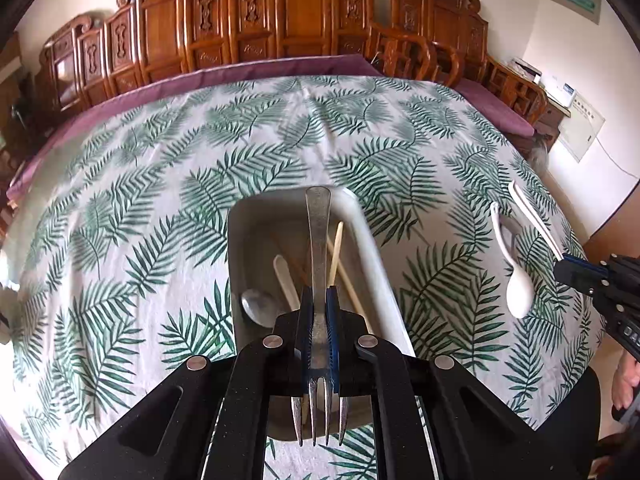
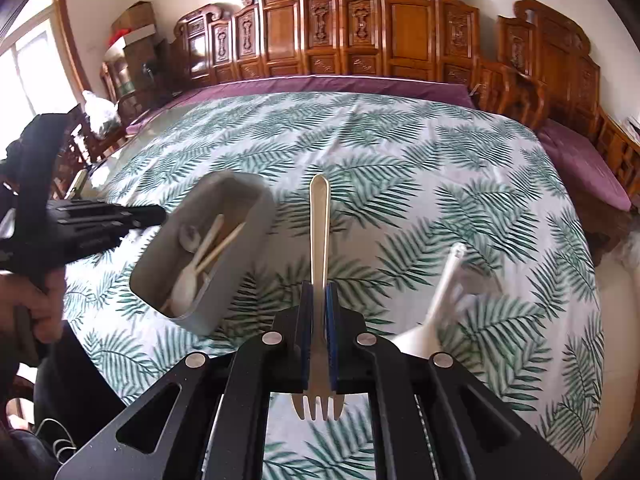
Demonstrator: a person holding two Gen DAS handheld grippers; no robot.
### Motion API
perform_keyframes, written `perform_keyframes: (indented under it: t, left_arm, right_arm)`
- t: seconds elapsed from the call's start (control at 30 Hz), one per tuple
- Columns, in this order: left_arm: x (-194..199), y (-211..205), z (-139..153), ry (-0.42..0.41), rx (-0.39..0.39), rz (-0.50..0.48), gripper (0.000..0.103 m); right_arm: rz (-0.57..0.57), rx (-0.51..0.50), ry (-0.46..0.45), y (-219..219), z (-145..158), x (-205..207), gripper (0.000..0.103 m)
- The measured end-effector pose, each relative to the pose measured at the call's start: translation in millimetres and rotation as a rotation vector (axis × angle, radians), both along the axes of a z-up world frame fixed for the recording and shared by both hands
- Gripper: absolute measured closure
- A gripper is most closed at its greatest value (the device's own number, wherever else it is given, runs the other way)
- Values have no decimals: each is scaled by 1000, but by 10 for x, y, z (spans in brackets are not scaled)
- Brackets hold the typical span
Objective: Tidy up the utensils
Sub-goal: 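Carry both forks over the grey tray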
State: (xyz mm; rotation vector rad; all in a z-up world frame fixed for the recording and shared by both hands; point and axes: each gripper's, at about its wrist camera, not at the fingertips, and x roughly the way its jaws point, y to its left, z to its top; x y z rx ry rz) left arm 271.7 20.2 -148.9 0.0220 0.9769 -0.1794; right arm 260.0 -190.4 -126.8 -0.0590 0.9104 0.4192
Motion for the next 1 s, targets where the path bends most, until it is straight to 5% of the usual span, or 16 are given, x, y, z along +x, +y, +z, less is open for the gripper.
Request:
perform_keyframes:
  t: [0.53,1.0]
  left_arm:
    - [103,219,-205,22,-56,14,97]
    - [-190,612,160,-61,-48,53,97]
  right_arm:
    - [82,-52,25,661,33,73,95]
    - [131,-7,89,1200,-159,258,95]
